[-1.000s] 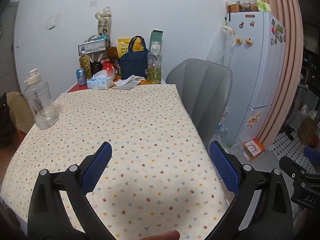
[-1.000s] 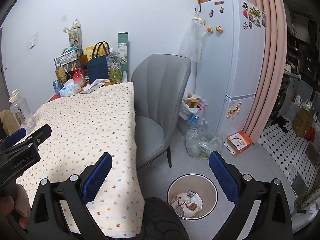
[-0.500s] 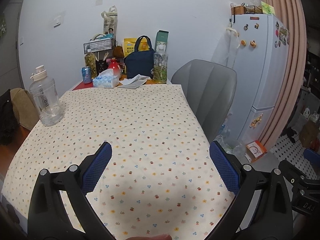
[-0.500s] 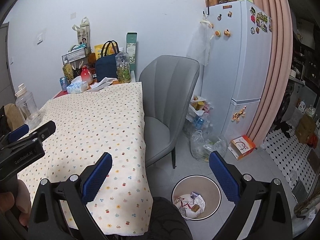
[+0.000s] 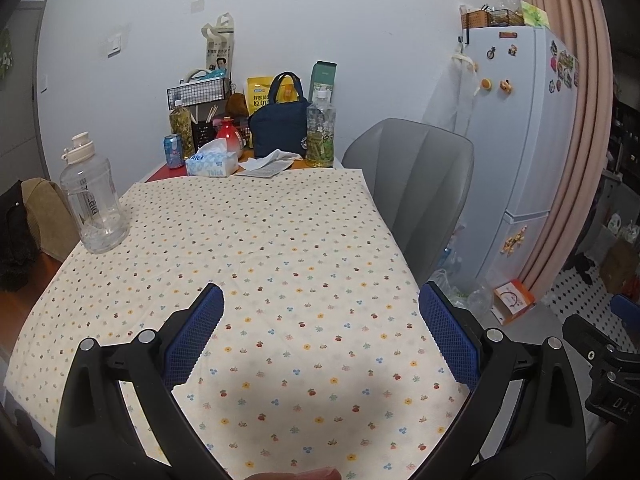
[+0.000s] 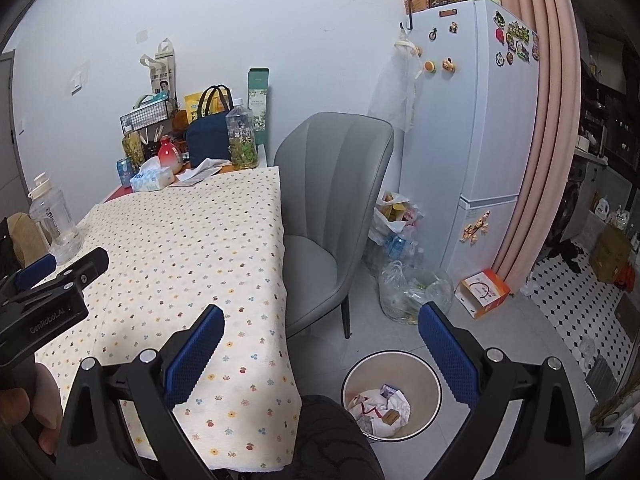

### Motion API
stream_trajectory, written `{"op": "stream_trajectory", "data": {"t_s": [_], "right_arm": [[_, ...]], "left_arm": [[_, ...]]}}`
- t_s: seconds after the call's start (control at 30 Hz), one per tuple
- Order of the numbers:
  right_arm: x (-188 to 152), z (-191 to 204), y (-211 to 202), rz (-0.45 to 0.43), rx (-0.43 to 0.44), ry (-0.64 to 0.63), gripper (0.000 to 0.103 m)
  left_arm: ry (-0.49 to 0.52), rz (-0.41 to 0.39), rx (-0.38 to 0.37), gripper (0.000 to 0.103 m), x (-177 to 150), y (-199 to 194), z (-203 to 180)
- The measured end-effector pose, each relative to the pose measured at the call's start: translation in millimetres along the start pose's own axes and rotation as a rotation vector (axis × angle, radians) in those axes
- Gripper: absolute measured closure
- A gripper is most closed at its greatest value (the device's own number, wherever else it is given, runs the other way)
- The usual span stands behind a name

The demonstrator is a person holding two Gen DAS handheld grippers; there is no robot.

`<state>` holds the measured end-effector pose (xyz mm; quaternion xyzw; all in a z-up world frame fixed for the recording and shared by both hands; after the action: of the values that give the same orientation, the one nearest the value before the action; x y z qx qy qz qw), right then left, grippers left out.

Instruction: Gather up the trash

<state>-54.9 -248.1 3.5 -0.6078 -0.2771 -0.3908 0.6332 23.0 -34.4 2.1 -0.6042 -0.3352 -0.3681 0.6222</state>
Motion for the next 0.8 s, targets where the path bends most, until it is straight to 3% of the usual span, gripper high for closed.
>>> {"op": "stream_trajectory", "data": {"t_s": [0.8], "right_arm": [[-3.0, -3.3, -0.4, -0.002, -0.004, 0.006, 0.008]], "left_arm": [[-0.007, 0.018, 0.001, 0.006, -4.1, 4.2, -6.9]]}}
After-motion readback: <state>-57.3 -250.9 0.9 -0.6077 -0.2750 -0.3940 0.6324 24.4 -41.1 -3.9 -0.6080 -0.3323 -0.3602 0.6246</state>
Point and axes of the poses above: each gripper's, at about its wrist camera, not at the fingertips, and y roughly the way its jaws point, z to its left, x to its top, the point moved 5 cm from there along y, roughly the way its jaws point, and after that the axes turned 9 degrees about x, right-handed, at the moved point
